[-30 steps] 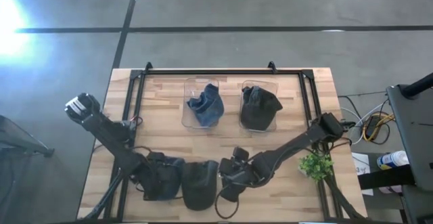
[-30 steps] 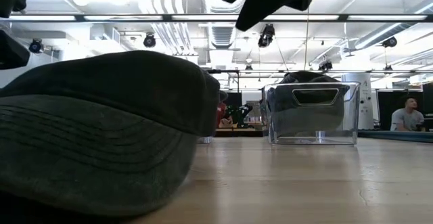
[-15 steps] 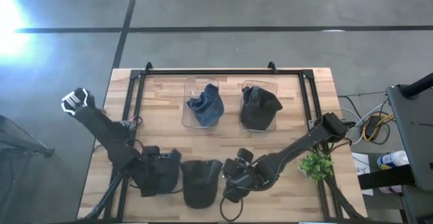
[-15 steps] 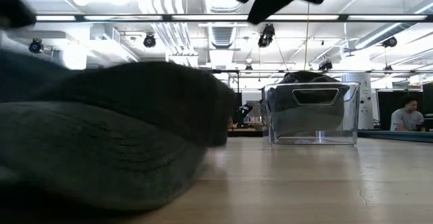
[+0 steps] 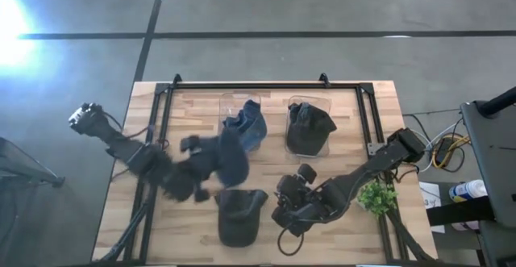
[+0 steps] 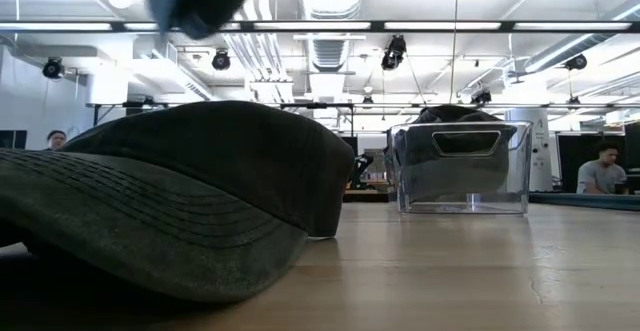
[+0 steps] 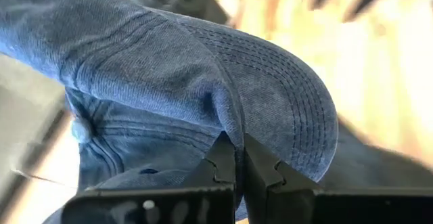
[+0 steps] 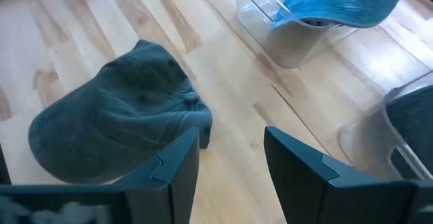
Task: Pick & Place hat
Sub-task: Put the blue cap into the left transparent bin
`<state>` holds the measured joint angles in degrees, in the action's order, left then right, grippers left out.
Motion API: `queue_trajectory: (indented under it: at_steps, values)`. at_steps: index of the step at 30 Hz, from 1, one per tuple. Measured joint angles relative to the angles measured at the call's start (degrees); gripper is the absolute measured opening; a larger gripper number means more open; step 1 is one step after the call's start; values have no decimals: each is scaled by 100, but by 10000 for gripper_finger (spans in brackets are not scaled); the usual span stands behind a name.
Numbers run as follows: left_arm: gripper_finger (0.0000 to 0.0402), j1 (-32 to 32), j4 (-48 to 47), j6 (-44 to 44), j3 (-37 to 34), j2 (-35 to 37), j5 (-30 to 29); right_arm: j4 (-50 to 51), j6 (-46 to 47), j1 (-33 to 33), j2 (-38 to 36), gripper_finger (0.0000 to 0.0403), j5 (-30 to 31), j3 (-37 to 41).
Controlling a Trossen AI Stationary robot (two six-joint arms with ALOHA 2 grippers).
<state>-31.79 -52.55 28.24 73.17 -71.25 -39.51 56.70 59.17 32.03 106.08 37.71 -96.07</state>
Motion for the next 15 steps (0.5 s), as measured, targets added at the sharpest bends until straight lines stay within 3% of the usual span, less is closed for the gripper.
queue_trajectory:
  at_steps: [4,9,15]
  values:
    - [1,1404,501,-1511,-110,62,1044,10,52,0,-10,162,29,0]
    - [1,3206,832,-2580,-263,134,2652,14,393,140,-79,162,182,0]
    - [2,4371,1304,-3709,-366,-108,3717,19,837,195,-114,162,439,1]
